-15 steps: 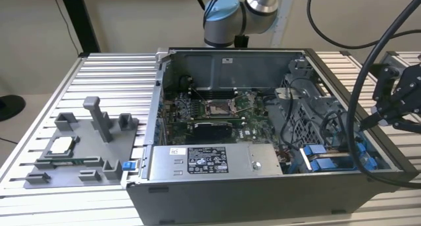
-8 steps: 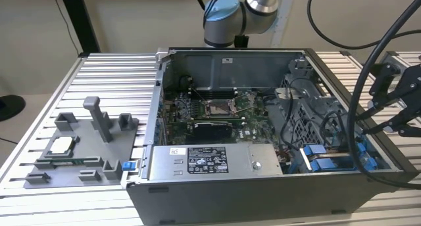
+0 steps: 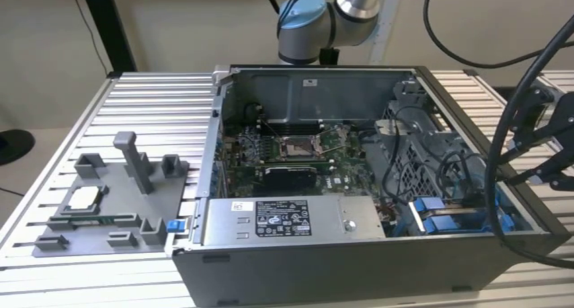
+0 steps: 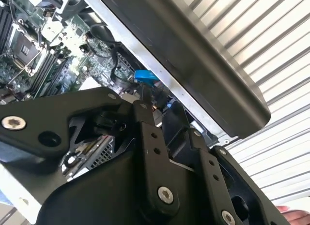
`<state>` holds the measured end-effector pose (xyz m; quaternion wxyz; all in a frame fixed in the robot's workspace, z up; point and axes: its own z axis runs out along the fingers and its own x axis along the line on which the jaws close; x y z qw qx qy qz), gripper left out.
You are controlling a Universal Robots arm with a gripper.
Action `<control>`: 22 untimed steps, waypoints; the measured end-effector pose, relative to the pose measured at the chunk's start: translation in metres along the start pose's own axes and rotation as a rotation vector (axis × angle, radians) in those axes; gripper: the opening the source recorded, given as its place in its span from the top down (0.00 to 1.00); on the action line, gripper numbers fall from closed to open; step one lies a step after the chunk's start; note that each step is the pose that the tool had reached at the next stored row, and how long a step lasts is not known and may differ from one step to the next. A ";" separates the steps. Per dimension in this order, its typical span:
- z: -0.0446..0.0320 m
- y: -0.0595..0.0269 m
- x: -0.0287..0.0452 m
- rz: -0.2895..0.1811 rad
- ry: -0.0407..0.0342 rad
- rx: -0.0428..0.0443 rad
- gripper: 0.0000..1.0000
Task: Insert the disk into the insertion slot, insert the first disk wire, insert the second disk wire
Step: 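Insert the second disk wire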
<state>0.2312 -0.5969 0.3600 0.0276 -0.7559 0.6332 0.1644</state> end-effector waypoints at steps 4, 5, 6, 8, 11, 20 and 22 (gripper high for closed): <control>0.0017 0.0002 0.0035 -0.016 0.0026 -0.0047 0.00; 0.0021 0.0002 0.0040 -0.023 0.0042 -0.0069 0.00; 0.0026 0.0002 0.0041 -0.028 0.0049 -0.0083 0.00; 0.0032 0.0000 0.0043 -0.036 0.0065 -0.0107 0.00; 0.0039 -0.0001 0.0046 -0.046 0.0073 -0.0133 0.00; 0.0046 -0.0003 0.0048 -0.051 0.0072 -0.0146 1.00; 0.0050 -0.0004 0.0049 -0.051 0.0065 -0.0146 1.00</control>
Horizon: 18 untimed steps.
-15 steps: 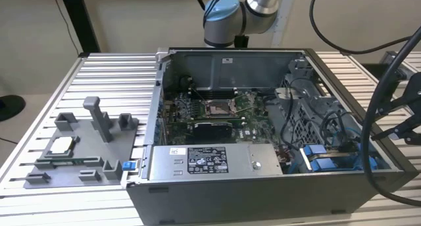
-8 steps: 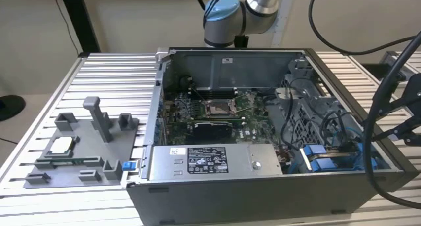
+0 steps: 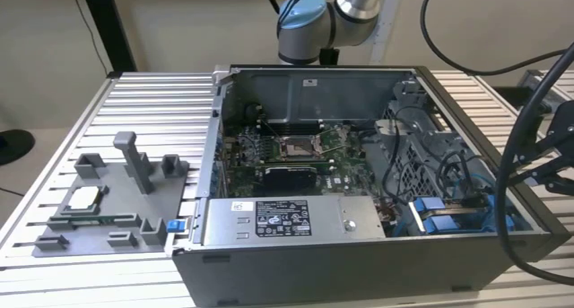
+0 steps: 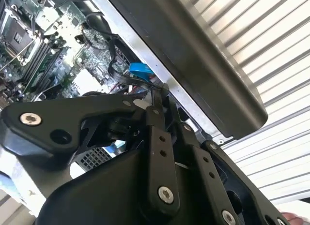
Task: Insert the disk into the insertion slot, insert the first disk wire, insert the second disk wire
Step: 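Insert the second disk wire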
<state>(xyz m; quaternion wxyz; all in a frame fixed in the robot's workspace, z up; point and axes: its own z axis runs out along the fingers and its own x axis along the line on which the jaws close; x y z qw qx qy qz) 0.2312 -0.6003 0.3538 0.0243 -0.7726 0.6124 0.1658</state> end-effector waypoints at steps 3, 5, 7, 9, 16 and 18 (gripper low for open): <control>0.0019 -0.0004 0.0005 -0.001 -0.0047 0.0010 1.00; 0.0033 -0.0006 0.0011 -0.003 -0.0111 0.0024 1.00; 0.0038 -0.0007 0.0012 -0.005 -0.0197 0.0040 1.00; 0.0039 -0.0006 0.0012 -0.006 -0.0252 0.0052 1.00; -0.0097 0.0055 -0.0033 -0.011 -0.0481 0.0100 1.00; -0.0133 0.0105 -0.0056 -0.011 -0.0487 0.0101 1.00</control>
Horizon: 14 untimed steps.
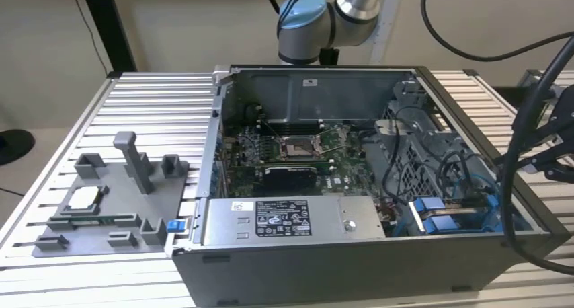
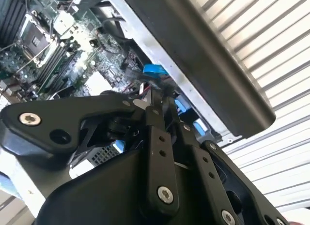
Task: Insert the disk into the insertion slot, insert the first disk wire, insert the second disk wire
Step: 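Insert the second disk wire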
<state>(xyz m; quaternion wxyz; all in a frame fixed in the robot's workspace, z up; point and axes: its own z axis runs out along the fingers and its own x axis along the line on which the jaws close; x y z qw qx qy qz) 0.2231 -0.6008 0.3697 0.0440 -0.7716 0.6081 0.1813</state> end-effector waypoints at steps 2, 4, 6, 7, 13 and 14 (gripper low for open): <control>-0.0005 0.0024 -0.0008 0.000 0.0001 0.0006 1.00; -0.0005 0.0023 -0.0008 -0.002 0.0011 0.0039 1.00; -0.0007 0.0025 -0.0007 -0.005 0.0025 0.0068 0.00; -0.0008 0.0026 -0.0004 -0.008 0.0036 0.0088 0.00; -0.0008 0.0027 0.0003 -0.082 0.0309 0.0609 0.00; -0.0009 0.0027 0.0005 -0.096 0.0364 0.0717 0.00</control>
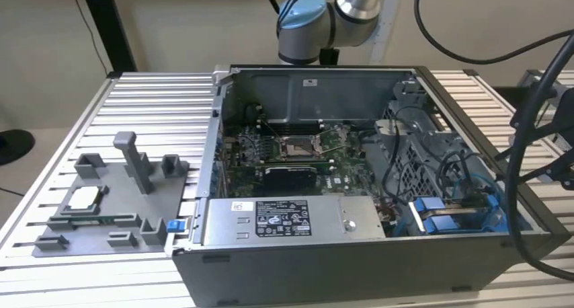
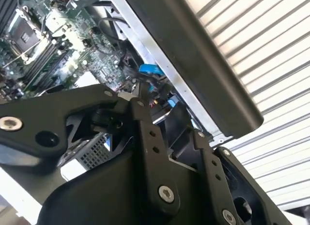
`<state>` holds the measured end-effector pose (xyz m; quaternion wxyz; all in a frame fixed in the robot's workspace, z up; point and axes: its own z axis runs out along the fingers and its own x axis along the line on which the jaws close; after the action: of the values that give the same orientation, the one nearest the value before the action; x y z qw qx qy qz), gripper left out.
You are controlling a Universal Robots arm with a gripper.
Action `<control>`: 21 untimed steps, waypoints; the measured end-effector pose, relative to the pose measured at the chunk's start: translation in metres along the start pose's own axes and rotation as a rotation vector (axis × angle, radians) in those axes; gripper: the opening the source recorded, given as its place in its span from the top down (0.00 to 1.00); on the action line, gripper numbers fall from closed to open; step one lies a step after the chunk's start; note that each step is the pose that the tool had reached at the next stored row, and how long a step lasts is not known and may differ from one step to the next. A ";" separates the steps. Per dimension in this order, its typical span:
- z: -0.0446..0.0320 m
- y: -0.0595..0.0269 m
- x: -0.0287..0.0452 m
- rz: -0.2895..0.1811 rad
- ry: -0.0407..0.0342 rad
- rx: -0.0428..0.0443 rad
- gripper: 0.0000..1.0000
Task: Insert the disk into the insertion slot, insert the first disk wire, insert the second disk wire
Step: 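Insert the second disk wire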
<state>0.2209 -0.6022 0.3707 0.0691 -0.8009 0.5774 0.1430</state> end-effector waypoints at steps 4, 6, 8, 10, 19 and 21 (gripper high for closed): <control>0.0043 -0.0002 0.0018 -0.001 0.0053 0.0164 0.00; 0.0076 -0.0003 0.0029 0.033 0.0037 0.0273 0.00; 0.0103 -0.0005 0.0038 0.067 0.0020 0.0384 0.00; 0.0123 -0.0006 0.0044 0.101 0.0001 0.0486 0.00; 0.0154 -0.0007 0.0054 0.201 -0.0189 0.0244 1.00; 0.0163 -0.0008 0.0057 0.225 -0.0215 0.0297 1.00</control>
<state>0.2209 -0.6026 0.3535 0.0707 -0.7283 0.6649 0.1499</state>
